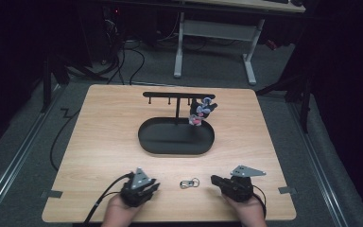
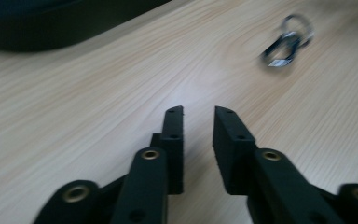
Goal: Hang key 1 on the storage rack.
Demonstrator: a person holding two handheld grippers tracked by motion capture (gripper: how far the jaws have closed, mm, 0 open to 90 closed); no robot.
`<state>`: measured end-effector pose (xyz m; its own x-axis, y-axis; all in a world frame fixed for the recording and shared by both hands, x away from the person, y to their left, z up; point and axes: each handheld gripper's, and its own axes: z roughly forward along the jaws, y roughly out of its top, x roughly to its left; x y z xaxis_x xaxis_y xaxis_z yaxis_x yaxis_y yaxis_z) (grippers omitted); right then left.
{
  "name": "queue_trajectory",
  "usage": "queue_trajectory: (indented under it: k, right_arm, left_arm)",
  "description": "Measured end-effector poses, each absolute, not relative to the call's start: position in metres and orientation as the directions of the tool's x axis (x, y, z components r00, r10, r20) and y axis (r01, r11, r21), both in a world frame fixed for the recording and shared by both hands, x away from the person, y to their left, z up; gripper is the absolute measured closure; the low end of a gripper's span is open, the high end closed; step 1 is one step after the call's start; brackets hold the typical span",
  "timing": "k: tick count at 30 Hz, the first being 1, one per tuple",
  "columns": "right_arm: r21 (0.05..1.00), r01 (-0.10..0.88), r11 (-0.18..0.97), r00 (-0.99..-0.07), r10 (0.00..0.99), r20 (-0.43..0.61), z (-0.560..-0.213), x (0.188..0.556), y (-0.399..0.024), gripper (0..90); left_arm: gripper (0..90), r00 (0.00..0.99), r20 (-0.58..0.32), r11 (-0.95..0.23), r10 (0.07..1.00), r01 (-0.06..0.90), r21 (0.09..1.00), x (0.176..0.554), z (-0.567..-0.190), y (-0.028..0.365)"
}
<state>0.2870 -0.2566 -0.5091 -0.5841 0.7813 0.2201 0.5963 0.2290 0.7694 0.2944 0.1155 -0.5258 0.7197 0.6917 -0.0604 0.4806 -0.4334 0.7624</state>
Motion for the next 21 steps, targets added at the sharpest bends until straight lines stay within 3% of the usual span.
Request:
queue_trajectory:
  k: [3, 5, 13, 21]
  right_arm:
    - [0.747, 0.583, 0.319, -0.635, 0.752, 0.175, -0.512, 0.285, -0.227, 90.0]
    - [0.738, 0.570, 0.361, -0.644, 0.754, 0.129, -0.514, 0.284, -0.215, 90.0]
    - [0.712, 0.569, 0.412, -0.633, 0.772, 0.059, -0.522, 0.291, -0.194, 90.0]
    - [0.702, 0.600, 0.383, -0.567, 0.823, 0.036, -0.526, 0.309, -0.214, 90.0]
  left_arm:
    - [57.1, 0.674, -0.076, -0.374, 0.735, 0.495, 0.784, 0.288, -0.524, 0.144]
    - [54.5, 0.672, -0.078, -0.352, 0.737, 0.479, 0.805, 0.288, -0.519, 0.148]
    - [52.4, 0.676, -0.083, -0.352, 0.732, 0.479, 0.804, 0.290, -0.521, 0.152]
    - [52.3, 0.677, -0.086, -0.352, 0.731, 0.483, 0.802, 0.289, -0.522, 0.152]
